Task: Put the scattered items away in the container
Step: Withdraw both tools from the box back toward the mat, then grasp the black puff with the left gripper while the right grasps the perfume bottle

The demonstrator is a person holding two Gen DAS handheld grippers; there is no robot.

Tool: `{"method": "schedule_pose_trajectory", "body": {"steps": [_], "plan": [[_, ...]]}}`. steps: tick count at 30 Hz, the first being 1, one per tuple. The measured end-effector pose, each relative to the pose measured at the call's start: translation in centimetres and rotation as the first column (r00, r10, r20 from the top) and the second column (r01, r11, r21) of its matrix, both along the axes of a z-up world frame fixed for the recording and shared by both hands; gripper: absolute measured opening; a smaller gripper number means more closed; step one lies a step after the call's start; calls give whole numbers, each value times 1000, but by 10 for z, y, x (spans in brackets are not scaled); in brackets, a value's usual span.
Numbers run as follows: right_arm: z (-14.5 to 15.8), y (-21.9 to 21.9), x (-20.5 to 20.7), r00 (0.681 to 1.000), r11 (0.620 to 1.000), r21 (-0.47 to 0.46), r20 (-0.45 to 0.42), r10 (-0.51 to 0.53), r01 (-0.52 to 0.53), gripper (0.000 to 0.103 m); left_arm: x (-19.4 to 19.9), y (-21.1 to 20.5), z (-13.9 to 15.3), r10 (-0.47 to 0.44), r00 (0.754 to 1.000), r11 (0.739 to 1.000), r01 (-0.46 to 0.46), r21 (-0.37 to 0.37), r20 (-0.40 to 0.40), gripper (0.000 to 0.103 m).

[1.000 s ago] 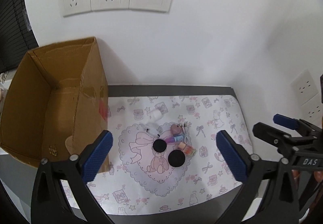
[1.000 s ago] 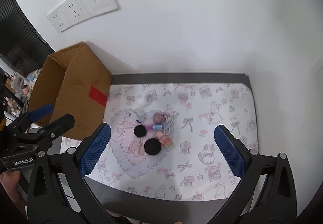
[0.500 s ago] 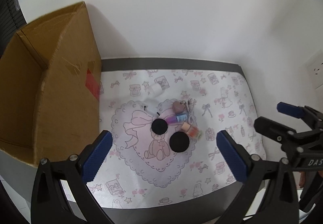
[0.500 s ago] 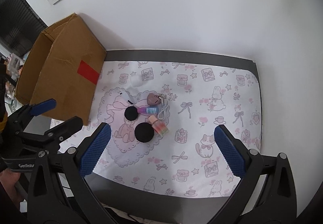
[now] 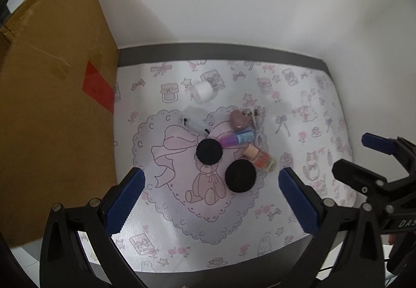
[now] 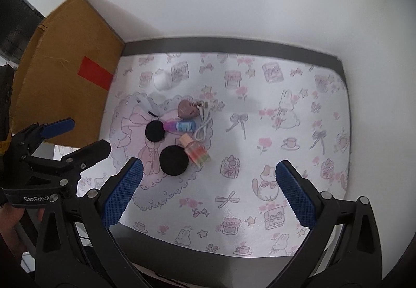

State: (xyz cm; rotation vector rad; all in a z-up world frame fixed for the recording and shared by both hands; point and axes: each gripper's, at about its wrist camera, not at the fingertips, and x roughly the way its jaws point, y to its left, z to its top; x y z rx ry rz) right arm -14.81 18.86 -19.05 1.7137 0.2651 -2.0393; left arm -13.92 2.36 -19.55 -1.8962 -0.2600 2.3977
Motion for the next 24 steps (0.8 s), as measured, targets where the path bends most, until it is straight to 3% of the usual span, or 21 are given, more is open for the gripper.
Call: {"method": "schedule_pose_trajectory", "body": {"steps": [8,13,17,24], "plan": [[-31,-8,-9,998,999,28,60,29,-31,101,-12,4,-35,-30,998,999,30,11,52,102],[-52,-13,-12,993,997,46,107,57,-62,94,-17,8,-54,-38,996,999,37,8,78,102],[-67,-17,-13,987,995,50,142,73,-81,89,-22,11,-69,-49,993,999,49,0,104,91],[-93,-25,-17,971,992,49,215,104,-117,76,-27,17,-91,-80,986,997,83,-11,143,84]]}}
